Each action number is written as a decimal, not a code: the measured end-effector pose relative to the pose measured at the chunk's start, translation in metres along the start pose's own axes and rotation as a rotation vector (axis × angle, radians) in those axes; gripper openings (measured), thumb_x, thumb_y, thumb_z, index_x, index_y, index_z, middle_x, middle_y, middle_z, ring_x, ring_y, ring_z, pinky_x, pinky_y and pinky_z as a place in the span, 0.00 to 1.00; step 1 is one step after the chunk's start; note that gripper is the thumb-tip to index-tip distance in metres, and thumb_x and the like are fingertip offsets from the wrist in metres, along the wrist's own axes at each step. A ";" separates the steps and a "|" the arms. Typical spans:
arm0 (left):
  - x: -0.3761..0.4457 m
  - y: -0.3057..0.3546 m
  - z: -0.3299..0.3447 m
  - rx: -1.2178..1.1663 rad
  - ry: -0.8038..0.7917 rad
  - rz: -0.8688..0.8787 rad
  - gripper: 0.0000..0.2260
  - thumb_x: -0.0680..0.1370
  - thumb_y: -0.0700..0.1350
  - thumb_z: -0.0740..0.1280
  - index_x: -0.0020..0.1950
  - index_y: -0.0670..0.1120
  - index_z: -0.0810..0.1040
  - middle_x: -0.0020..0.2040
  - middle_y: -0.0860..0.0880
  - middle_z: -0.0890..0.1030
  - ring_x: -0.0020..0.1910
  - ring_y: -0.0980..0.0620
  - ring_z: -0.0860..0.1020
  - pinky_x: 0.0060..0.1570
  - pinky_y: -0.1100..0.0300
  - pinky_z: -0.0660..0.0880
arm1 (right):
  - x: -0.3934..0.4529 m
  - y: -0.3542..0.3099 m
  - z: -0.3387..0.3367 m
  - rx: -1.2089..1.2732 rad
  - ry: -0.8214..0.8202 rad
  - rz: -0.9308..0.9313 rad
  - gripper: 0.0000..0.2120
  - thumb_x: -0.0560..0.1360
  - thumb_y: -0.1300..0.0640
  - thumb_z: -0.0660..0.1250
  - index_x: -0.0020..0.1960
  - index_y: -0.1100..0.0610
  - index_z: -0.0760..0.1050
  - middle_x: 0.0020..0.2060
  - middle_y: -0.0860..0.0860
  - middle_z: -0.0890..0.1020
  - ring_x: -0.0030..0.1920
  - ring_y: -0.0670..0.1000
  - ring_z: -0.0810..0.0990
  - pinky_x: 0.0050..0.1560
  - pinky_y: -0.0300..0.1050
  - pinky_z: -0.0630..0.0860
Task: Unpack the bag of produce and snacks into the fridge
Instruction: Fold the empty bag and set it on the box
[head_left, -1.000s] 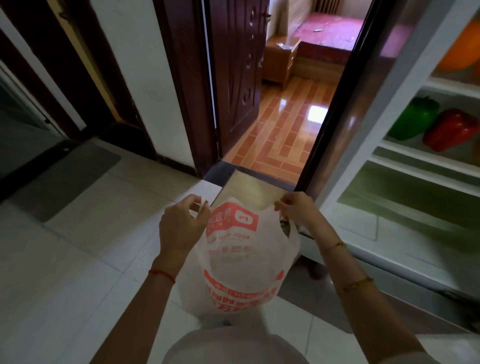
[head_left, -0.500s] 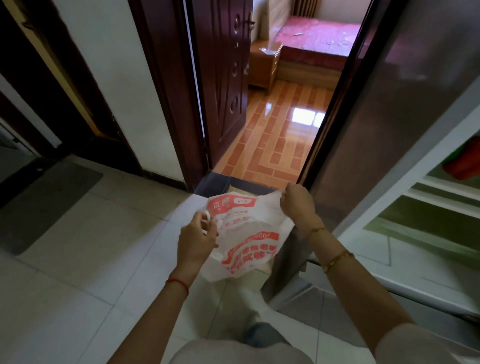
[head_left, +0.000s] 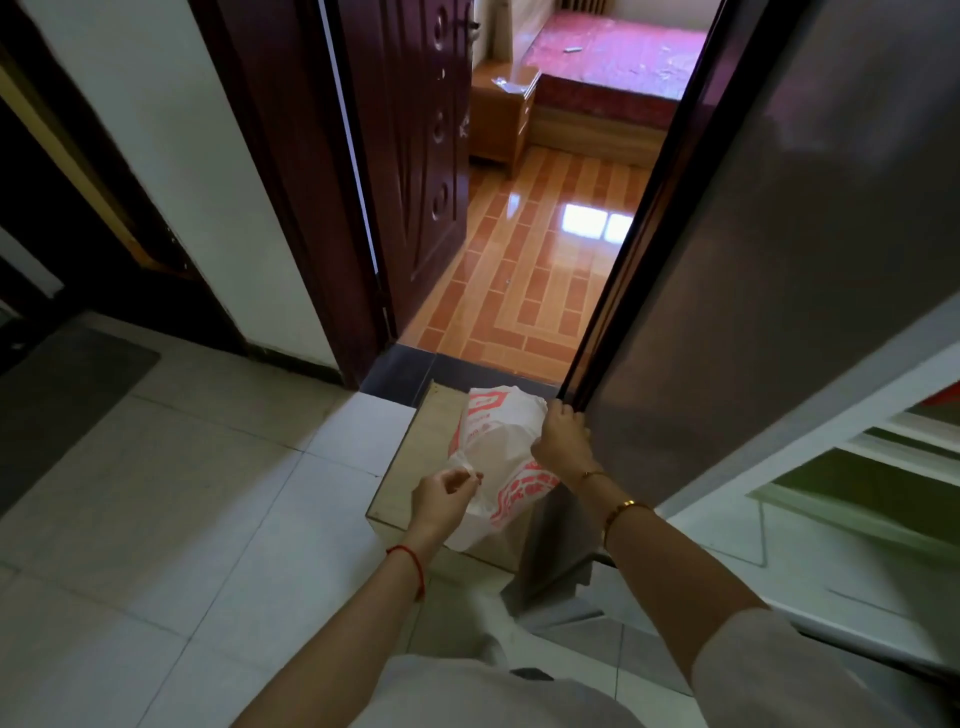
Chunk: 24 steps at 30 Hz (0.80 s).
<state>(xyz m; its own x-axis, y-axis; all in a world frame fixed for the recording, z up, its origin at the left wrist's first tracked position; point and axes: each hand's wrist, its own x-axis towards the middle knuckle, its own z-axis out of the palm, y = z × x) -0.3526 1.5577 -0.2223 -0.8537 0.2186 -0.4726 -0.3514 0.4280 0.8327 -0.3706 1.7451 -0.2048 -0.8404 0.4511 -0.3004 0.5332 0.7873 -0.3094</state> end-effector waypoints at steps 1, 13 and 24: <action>0.004 -0.002 0.004 -0.021 -0.021 -0.015 0.11 0.79 0.44 0.68 0.60 0.43 0.82 0.56 0.45 0.83 0.54 0.48 0.81 0.47 0.62 0.78 | 0.002 0.003 0.002 0.016 0.004 -0.002 0.29 0.75 0.63 0.64 0.74 0.58 0.60 0.67 0.56 0.70 0.67 0.59 0.68 0.69 0.54 0.66; 0.002 -0.003 0.006 0.320 -0.142 0.052 0.12 0.81 0.45 0.64 0.62 0.46 0.81 0.55 0.47 0.81 0.51 0.50 0.76 0.53 0.57 0.77 | -0.037 0.012 -0.029 0.262 0.099 -0.133 0.21 0.80 0.56 0.63 0.72 0.59 0.66 0.68 0.56 0.72 0.68 0.56 0.71 0.67 0.48 0.68; -0.044 0.047 -0.035 0.458 0.014 0.699 0.15 0.80 0.44 0.65 0.67 0.49 0.76 0.63 0.48 0.79 0.63 0.49 0.76 0.64 0.54 0.72 | -0.159 0.013 -0.057 0.358 0.359 -0.134 0.21 0.80 0.50 0.63 0.72 0.52 0.67 0.68 0.50 0.73 0.69 0.51 0.70 0.70 0.46 0.66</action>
<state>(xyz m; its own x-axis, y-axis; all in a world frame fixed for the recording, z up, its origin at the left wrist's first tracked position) -0.3455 1.5373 -0.1518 -0.8229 0.5563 0.1157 0.4495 0.5128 0.7315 -0.2355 1.7074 -0.1100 -0.8504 0.5212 0.0713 0.3658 0.6834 -0.6318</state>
